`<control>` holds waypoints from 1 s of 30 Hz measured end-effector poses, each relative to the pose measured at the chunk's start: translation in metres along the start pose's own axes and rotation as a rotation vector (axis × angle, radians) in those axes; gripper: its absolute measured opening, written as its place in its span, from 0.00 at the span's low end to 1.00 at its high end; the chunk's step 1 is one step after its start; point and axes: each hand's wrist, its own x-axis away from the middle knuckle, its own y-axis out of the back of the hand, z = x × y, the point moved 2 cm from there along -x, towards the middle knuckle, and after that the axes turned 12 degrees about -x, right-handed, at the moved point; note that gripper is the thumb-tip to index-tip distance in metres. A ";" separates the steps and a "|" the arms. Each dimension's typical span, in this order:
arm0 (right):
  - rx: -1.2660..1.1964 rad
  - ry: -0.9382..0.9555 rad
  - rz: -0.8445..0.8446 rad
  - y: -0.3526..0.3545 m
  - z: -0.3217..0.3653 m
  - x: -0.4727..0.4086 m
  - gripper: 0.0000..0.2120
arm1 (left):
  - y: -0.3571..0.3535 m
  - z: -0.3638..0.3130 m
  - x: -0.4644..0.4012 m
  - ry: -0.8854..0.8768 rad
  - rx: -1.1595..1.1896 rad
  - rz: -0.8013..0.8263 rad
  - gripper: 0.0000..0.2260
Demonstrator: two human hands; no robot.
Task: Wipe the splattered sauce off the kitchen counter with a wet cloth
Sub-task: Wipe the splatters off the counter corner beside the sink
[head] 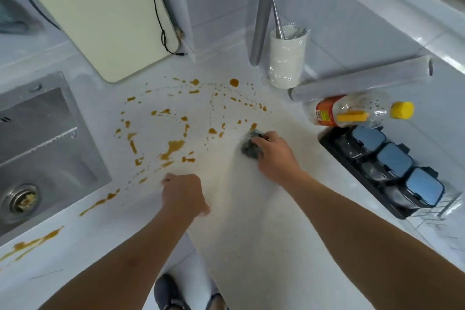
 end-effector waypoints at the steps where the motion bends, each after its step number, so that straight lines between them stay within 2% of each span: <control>1: -0.026 -0.066 -0.020 0.012 -0.011 -0.002 0.21 | 0.001 0.000 0.001 -0.010 -0.008 -0.011 0.25; 4: 0.048 -0.284 -0.088 0.039 -0.038 -0.020 0.26 | 0.003 0.000 0.001 -0.026 -0.022 -0.014 0.23; 7: 0.044 -0.428 -0.138 0.041 -0.029 -0.047 0.30 | 0.005 -0.002 -0.001 -0.035 -0.045 0.009 0.26; 10: 0.004 -0.365 -0.105 0.021 0.008 -0.061 0.31 | 0.004 -0.003 -0.006 -0.035 -0.053 0.024 0.31; 14: 0.135 -0.138 0.140 -0.017 0.056 -0.026 0.38 | 0.006 0.003 0.000 -0.066 -0.066 -0.013 0.31; 16: 0.241 -0.055 0.224 -0.019 0.045 -0.008 0.41 | 0.009 0.004 0.005 -0.080 -0.087 -0.044 0.28; 18: 0.289 -0.114 0.164 0.004 0.015 -0.007 0.39 | 0.011 0.004 0.007 -0.088 -0.108 -0.065 0.24; 20: 0.272 -0.272 0.044 0.032 -0.017 -0.014 0.34 | 0.009 0.005 0.007 -0.085 -0.106 -0.079 0.24; 23: 0.189 -0.452 -0.076 0.045 -0.026 -0.031 0.28 | 0.007 0.005 0.005 -0.095 -0.129 -0.083 0.24; 25: 0.153 -0.443 -0.070 0.026 0.000 -0.040 0.33 | 0.009 0.006 0.005 -0.099 -0.127 -0.062 0.26; 28: 0.104 -0.302 -0.027 -0.019 0.058 -0.041 0.33 | 0.010 0.008 0.005 -0.111 -0.113 -0.048 0.31; 30: 0.133 -0.176 0.061 -0.044 0.091 -0.026 0.35 | 0.011 0.009 0.008 -0.113 -0.113 -0.072 0.31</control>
